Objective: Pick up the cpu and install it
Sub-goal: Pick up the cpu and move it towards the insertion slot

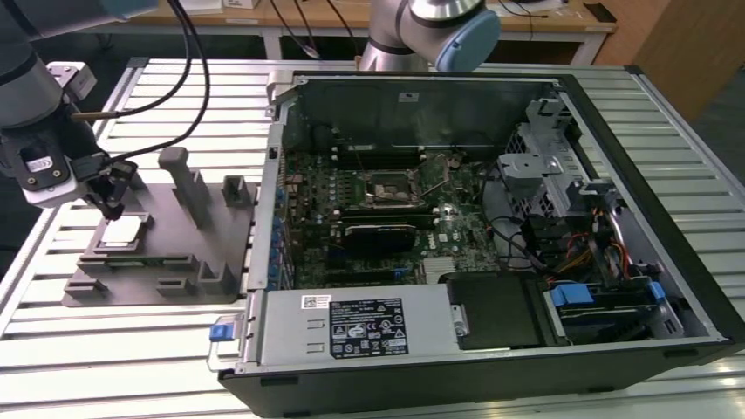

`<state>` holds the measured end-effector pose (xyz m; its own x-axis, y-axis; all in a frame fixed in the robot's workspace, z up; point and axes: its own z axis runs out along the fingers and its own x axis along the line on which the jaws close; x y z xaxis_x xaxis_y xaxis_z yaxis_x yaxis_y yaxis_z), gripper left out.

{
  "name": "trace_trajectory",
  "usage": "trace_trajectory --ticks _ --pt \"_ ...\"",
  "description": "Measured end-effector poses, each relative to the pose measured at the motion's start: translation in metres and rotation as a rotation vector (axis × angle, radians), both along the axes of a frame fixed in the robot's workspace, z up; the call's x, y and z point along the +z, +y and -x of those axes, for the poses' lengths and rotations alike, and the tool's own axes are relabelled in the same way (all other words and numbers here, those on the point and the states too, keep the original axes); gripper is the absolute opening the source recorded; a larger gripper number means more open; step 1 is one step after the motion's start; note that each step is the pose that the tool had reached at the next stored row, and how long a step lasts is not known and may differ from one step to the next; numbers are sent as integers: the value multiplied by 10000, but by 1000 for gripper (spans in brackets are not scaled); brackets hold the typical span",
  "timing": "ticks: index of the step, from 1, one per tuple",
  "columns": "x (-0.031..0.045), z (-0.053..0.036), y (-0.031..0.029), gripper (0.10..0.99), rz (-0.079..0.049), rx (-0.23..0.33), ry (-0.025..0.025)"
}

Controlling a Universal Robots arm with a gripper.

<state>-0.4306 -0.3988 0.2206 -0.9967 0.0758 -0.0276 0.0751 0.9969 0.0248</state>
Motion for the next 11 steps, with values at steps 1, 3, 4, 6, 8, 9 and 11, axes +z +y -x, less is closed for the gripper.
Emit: trace_trajectory --ticks 1,3,4,6,8,9,11 --pt "-11 3 0 106 1 0 2" --pt "-34 10 0 106 3 0 1" --pt "-45 13 0 106 5 0 1" --pt "-66 20 0 106 8 0 1" --pt "-86 27 0 106 11 0 1" --pt "-96 30 0 106 13 0 0" --pt "-115 34 0 106 16 0 0"
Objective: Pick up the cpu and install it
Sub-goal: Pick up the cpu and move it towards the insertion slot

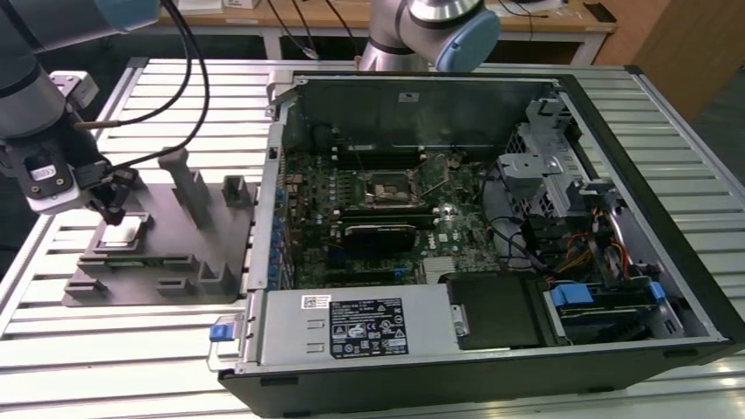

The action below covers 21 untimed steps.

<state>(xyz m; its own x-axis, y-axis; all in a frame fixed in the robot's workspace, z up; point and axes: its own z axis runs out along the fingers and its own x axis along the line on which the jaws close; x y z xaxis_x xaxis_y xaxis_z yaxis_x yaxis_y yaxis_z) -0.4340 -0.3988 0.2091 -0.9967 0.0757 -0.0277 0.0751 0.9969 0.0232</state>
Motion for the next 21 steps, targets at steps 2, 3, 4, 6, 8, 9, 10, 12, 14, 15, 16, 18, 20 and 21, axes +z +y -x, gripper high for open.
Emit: trace_trajectory --ticks 2,3,4,6,8,9,10,12,14,15,16,18,20,21 --pt "-20 4 0 106 5 0 1" --pt "-32 6 0 106 8 1 0" --pt "-44 7 0 106 11 0 0" --pt "-61 10 0 106 15 0 2" --pt "-62 12 0 106 15 0 2" --pt "-64 13 0 106 14 0 1" --pt "-69 16 0 106 14 0 0" --pt "-83 23 0 106 14 0 0" --pt "-88 25 0 106 14 0 0" --pt "-87 26 0 106 14 0 1" --pt "-87 26 0 106 14 0 1" --pt "-88 27 0 106 14 0 1" --pt "-88 27 0 106 14 0 1" --pt "-88 27 0 114 14 0 1"
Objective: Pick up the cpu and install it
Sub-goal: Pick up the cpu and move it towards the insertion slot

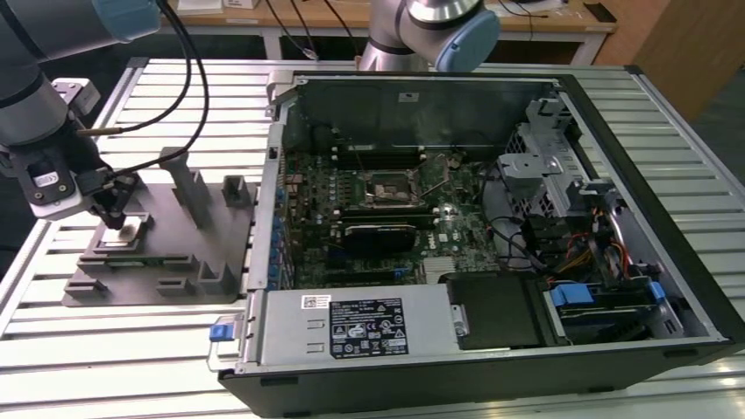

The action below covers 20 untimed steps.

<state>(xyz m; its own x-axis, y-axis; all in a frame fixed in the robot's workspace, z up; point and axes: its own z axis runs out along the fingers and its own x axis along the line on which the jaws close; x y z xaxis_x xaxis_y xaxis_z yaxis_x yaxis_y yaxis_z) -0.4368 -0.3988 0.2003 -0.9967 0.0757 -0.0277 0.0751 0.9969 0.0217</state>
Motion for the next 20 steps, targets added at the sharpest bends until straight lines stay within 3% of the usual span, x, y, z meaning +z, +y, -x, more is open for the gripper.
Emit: trace_trajectory --ticks 2,4,5,7,8,10,13,14,20 --pt "0 1 0 165 0 0 0" --pt "-1 1 0 290 -1 0 -1" --pt "-1 1 0 290 0 0 0" --pt "-1 2 0 412 0 0 0" --pt "-1 2 0 412 0 0 0" --pt "-1 3 0 525 0 1 0" --pt "-1 4 0 584 0 0 0" --pt "-1 4 0 647 0 0 0" --pt "-27 5 0 647 0 102 1"
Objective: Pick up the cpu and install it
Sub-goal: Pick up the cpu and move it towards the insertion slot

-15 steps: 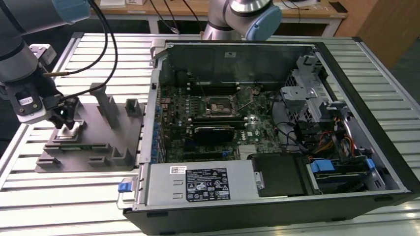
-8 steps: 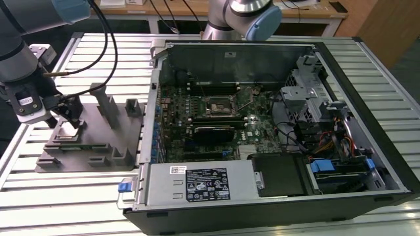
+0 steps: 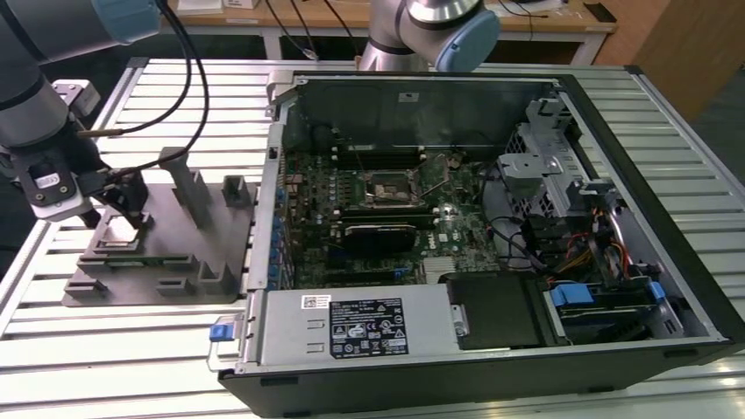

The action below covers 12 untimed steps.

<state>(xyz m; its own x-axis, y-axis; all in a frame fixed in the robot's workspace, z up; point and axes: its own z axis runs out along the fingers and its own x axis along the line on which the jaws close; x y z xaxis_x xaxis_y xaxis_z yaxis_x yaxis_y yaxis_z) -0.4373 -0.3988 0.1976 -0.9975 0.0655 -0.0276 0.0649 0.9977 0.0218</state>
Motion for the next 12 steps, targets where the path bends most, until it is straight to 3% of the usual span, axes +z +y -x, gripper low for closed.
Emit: trace_trajectory --ticks 6,12 --pt "-55 0 -2 647 18 230 47" --pt "-83 -2 -3 647 55 234 58"
